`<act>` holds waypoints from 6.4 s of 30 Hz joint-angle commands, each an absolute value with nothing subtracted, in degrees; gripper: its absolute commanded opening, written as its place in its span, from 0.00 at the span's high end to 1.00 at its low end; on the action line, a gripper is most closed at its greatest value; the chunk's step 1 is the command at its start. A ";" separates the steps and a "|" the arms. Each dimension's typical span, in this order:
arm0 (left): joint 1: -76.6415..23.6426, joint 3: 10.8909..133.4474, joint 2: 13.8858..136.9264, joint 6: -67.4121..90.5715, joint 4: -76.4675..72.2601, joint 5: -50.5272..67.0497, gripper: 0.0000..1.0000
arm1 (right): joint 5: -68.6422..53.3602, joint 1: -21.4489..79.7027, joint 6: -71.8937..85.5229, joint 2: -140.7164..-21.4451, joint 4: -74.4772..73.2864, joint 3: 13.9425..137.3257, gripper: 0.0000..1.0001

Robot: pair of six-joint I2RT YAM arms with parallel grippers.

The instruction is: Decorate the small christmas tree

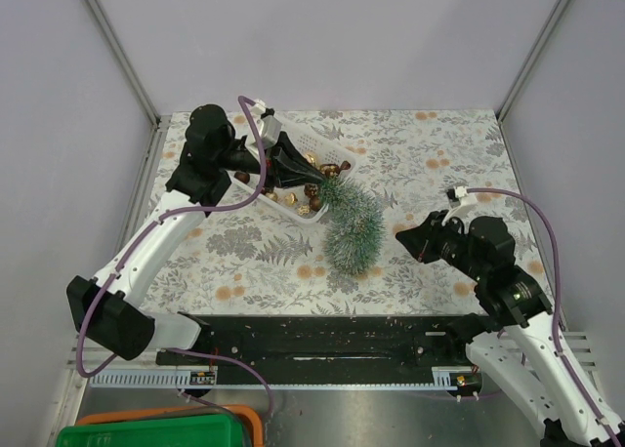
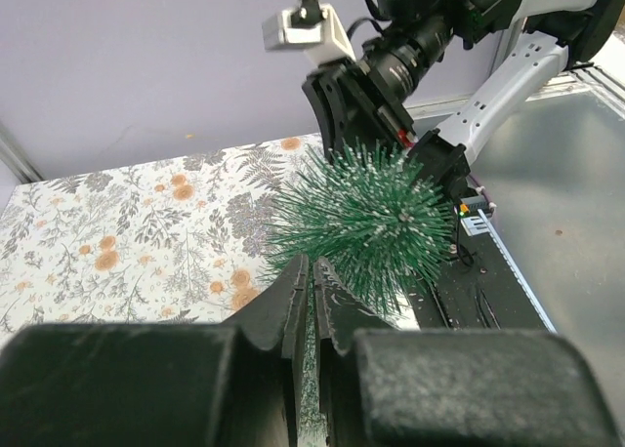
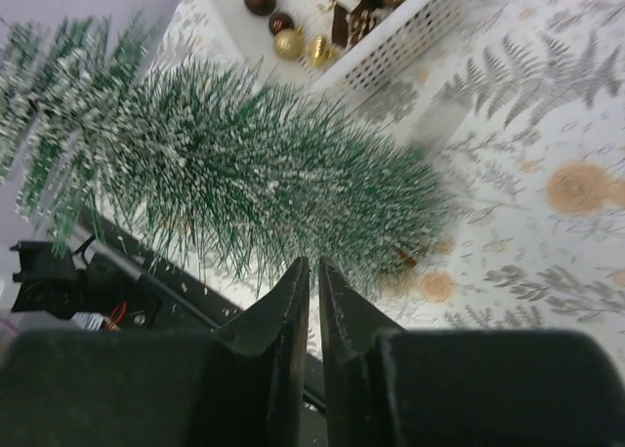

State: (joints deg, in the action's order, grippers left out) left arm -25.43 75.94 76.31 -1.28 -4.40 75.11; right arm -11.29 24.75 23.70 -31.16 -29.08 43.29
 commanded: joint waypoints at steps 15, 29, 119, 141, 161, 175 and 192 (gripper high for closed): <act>-20.49 75.15 69.18 -2.19 -4.40 68.82 0.01 | -1.94 25.58 21.98 -43.24 -26.90 55.01 0.60; -16.26 83.73 70.38 -4.74 28.15 39.03 0.01 | 4.39 25.58 15.65 -50.79 -29.62 73.64 0.47; -22.94 89.03 85.77 6.15 29.44 19.34 0.01 | 19.83 38.32 63.12 -50.72 -40.85 55.81 0.61; -27.69 91.23 109.24 10.90 10.73 18.28 0.59 | 42.19 38.41 47.20 -41.92 -49.13 63.37 0.48; -27.86 87.98 111.27 6.50 11.78 18.37 0.67 | 41.40 38.41 44.47 -41.58 -47.20 64.69 0.50; -28.04 90.00 102.40 1.59 17.05 21.18 1.00 | 40.87 38.32 43.68 -39.46 -45.70 64.42 0.57; -29.00 89.73 107.92 -5.89 23.29 17.23 0.27 | 39.55 38.41 43.24 -38.32 -44.83 62.49 0.55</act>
State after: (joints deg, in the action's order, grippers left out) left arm -28.69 87.24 103.68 -3.14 21.54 19.77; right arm 39.51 38.04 44.12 -37.93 -47.55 63.20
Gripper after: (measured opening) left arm 0.748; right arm 0.445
